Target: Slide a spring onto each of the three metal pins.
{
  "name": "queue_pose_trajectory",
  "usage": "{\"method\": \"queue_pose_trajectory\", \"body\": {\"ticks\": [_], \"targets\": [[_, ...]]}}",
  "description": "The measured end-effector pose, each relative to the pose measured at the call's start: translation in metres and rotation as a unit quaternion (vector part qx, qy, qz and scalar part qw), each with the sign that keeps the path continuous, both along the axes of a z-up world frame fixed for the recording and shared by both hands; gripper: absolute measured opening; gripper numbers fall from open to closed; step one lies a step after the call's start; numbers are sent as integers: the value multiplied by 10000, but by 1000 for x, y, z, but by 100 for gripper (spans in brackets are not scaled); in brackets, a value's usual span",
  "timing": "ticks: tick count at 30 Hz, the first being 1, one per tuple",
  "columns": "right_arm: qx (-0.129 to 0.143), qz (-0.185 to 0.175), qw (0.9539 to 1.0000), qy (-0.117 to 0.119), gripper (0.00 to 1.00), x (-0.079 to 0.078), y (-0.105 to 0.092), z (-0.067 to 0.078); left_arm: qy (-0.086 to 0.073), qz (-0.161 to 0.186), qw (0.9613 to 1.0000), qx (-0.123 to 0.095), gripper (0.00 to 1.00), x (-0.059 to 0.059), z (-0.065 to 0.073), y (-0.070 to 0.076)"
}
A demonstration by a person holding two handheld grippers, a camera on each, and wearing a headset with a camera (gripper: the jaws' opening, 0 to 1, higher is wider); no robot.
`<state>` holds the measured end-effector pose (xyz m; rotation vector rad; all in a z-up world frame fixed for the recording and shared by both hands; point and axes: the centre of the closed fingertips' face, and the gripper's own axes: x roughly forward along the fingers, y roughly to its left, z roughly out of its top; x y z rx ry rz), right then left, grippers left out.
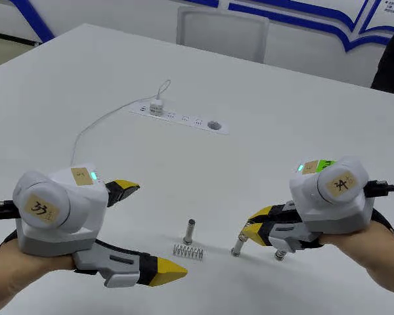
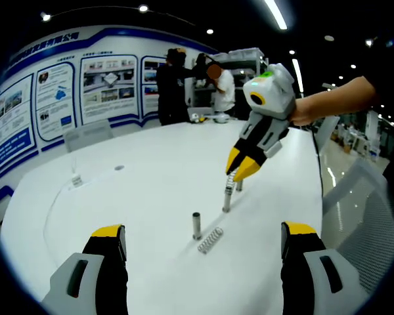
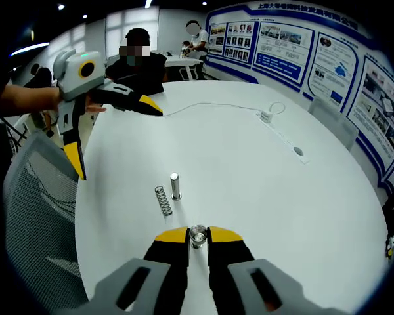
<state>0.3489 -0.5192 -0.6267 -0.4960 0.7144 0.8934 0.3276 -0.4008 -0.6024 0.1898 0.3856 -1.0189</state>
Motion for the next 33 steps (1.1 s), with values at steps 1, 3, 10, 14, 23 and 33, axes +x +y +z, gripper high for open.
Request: {"method": "queue_pose_trajectory", "body": {"ticks": [1, 3, 10, 14, 23, 33], "targets": [[-51, 23, 10000, 3, 11, 0, 0, -3, 8, 2, 10000, -2, 100, 0, 0, 0], [0, 18, 10000, -59, 11, 2, 2, -3, 11, 15, 10000, -10, 100, 0, -1, 1], [-214, 73, 9997, 33, 11, 3, 2, -18, 46, 36, 10000, -4, 100, 1, -3, 2], [-238, 87, 9997, 74, 11, 4, 3, -24, 68, 56, 10000, 7, 100, 2, -4, 4], [-343, 92, 9993, 151, 11, 7, 2, -39, 96, 117, 9999, 23, 100, 3, -6, 8], [-327, -3, 9994, 148, 11, 11, 1, -40, 130, 100, 9999, 35, 100, 2, -7, 7]]}}
